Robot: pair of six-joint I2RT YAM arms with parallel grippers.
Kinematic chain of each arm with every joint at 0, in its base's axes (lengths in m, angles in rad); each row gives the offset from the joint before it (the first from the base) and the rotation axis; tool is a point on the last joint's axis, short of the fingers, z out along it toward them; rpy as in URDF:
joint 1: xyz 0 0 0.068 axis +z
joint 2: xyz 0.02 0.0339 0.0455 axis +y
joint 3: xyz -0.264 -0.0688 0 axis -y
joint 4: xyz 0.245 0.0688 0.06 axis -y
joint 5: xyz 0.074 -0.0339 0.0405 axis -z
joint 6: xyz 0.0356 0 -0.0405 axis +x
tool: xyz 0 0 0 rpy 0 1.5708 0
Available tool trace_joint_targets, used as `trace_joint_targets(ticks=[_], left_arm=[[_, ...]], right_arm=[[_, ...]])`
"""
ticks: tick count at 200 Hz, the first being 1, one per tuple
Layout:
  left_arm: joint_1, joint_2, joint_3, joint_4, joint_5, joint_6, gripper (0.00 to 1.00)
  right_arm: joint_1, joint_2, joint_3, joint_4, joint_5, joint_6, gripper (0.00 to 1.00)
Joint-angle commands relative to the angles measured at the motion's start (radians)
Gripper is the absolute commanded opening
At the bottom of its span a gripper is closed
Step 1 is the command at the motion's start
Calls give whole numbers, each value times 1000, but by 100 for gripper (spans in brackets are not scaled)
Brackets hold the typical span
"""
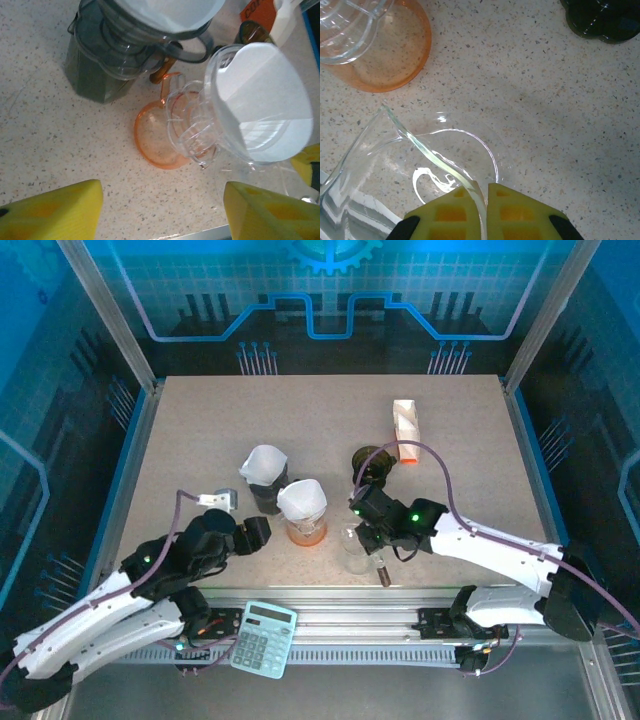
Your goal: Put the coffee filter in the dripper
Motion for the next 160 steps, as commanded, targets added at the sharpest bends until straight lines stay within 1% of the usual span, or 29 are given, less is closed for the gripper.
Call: trace_joint_targets(ticks=[1, 18, 44, 66, 90, 103, 137, 160], left_arm=[[7, 28, -42, 8, 46, -14, 61], [8, 52, -73, 47, 87, -28, 55], [7, 73, -142, 113, 130, -51, 51], [8, 80, -217, 212, 179, -80, 48], [7, 94, -286, 323, 207, -118, 45], [7, 104, -318, 380, 211, -140, 43], [7, 128, -356, 471, 199, -169, 32], [8, 145, -381, 543, 188, -189, 28]], right_arm=[[15, 9, 17, 22, 24, 13, 6], [15, 16, 14, 27, 22, 15, 10], [15, 23, 17, 27, 22, 11, 13], [15, 25, 22, 30, 21, 10, 14], [15, 29, 23, 31, 21, 11, 15], [15, 30, 20, 33, 21, 12, 15], [15, 24, 14, 32, 18, 17, 15], [16, 5, 10, 31, 22, 21, 16]])
